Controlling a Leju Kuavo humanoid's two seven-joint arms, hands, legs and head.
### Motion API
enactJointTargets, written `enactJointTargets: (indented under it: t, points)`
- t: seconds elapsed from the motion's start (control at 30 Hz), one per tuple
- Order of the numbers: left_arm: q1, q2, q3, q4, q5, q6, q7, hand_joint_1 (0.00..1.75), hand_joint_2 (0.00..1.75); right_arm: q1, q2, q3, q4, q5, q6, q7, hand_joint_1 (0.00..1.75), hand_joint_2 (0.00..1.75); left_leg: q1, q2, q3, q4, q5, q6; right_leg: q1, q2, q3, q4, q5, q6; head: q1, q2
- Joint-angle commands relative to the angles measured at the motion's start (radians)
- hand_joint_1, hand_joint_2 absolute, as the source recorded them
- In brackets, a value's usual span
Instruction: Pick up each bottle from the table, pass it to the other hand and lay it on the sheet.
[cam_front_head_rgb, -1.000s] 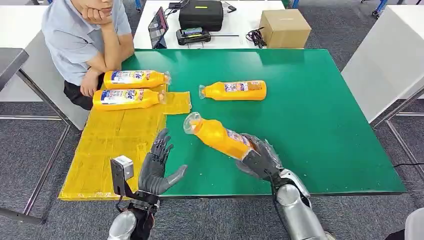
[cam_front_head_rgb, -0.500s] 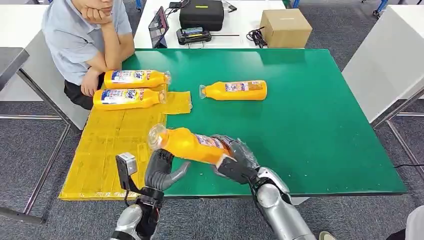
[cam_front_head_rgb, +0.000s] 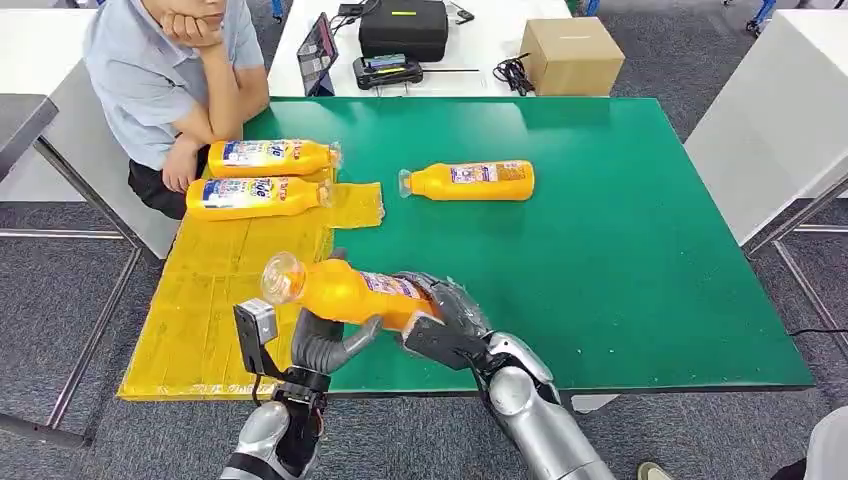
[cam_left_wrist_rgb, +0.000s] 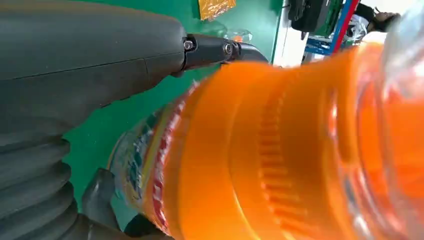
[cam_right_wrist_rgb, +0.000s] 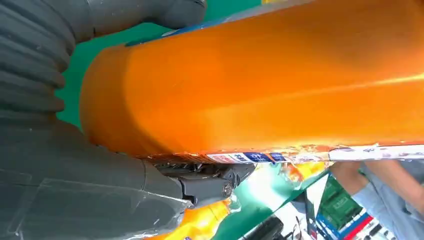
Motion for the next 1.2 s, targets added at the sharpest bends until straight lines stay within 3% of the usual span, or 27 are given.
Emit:
enactJointTargets:
  t: [0.03, 0.5, 0.53, 0.57, 0.6, 0.63, 0.67, 0.77, 0.8, 1.0, 1.2]
  points:
    - [-0.066, -0.008, 0.007, 0.071, 0.015, 0.023, -0.028, 1.75, 1.75, -0.068, 0.015, 0.059, 0.133, 0.008, -0.011, 0.009, 1.75, 1.75, 0.001, 0.001, 0.002, 0.000, -0.001, -0.002, 0.001, 0.001, 0.002, 0.000, 0.000, -0.002, 0.000, 0.000]
    - [-0.052, -0.008, 0.015, 0.008, 0.057, 0.009, -0.024, 1.75, 1.75, -0.080, 0.032, 0.054, 0.224, 0.029, -0.046, 0.018, 1.69, 1.75, 0.001, 0.001, 0.002, 0.001, -0.001, -0.002, 0.001, 0.000, 0.002, 0.000, -0.001, -0.002, 0.000, 0.000]
    - [-0.053, -0.008, 0.015, 0.004, 0.060, 0.007, -0.023, 1.75, 1.75, -0.082, 0.033, 0.052, 0.230, 0.029, -0.047, 0.018, 1.57, 1.75, 0.001, 0.001, 0.002, 0.001, -0.001, -0.002, 0.001, 0.000, 0.002, 0.000, 0.000, -0.002, 0.000, 0.000]
    - [-0.052, -0.008, 0.017, -0.003, 0.062, 0.007, -0.023, 1.75, 1.75, -0.087, 0.035, 0.052, 0.244, 0.035, -0.051, 0.018, 1.31, 1.75, 0.001, 0.001, 0.001, 0.000, 0.000, -0.001, 0.001, 0.000, 0.001, 0.000, 0.000, -0.001, 0.000, 0.000]
    - [-0.054, -0.008, 0.017, -0.005, 0.062, 0.007, -0.023, 1.75, 1.75, -0.086, 0.034, 0.051, 0.245, 0.035, -0.051, 0.018, 1.31, 1.75, 0.001, 0.001, 0.002, 0.001, -0.001, -0.002, 0.001, 0.000, 0.002, 0.000, 0.000, -0.002, 0.000, 0.000]
    - [-0.054, -0.008, 0.025, -0.011, 0.054, 0.012, -0.021, 1.75, 1.75, -0.089, 0.039, 0.049, 0.256, 0.036, -0.056, 0.019, 0.12, 1.75, 0.001, 0.000, 0.002, 0.000, -0.001, -0.002, 0.001, 0.000, 0.002, 0.000, 0.000, -0.002, 0.000, 0.000]
    - [-0.055, -0.008, 0.031, -0.019, 0.025, 0.024, -0.021, 1.75, 1.75, -0.094, 0.042, 0.047, 0.267, 0.038, -0.057, 0.021, 0.00, 1.75, 0.001, 0.000, 0.001, 0.000, 0.000, -0.001, 0.001, 0.000, 0.001, 0.000, 0.000, -0.001, 0.000, 0.000]
    - [-0.059, 0.002, 0.028, -0.044, -0.140, 0.088, -0.009, 1.75, 1.75, -0.081, 0.045, 0.028, 0.266, 0.037, -0.071, 0.030, 0.00, 1.75, 0.002, 0.001, 0.003, 0.001, -0.001, -0.002, 0.002, 0.000, 0.003, 0.001, -0.001, -0.003, 0.000, 0.000]
    - [-0.061, 0.013, 0.015, -0.055, -0.233, 0.117, 0.011, 1.75, 1.75, -0.071, 0.044, 0.016, 0.257, 0.040, -0.083, 0.038, 0.00, 0.00, 0.001, 0.000, 0.001, 0.001, 0.000, -0.002, 0.001, -0.001, 0.002, 0.000, -0.001, -0.002, 0.000, 0.000]
    - [-0.049, -0.002, 0.086, -0.126, -0.473, 0.112, 0.066, 1.75, 1.75, -0.027, 0.043, -0.052, 0.206, 0.049, -0.097, 0.050, 0.00, 0.00, 0.001, -0.001, 0.002, 0.001, -0.001, -0.002, 0.001, -0.002, 0.002, 0.000, -0.001, -0.002, 0.000, 0.000]
    - [-0.034, -0.007, 0.103, -0.168, -0.488, 0.083, 0.067, 1.75, 1.75, -0.011, 0.042, -0.087, 0.196, 0.049, -0.105, 0.059, 0.00, 0.00, 0.001, 0.000, 0.001, 0.000, 0.000, -0.002, 0.001, -0.001, 0.002, 0.000, -0.001, -0.002, 0.000, 0.000]
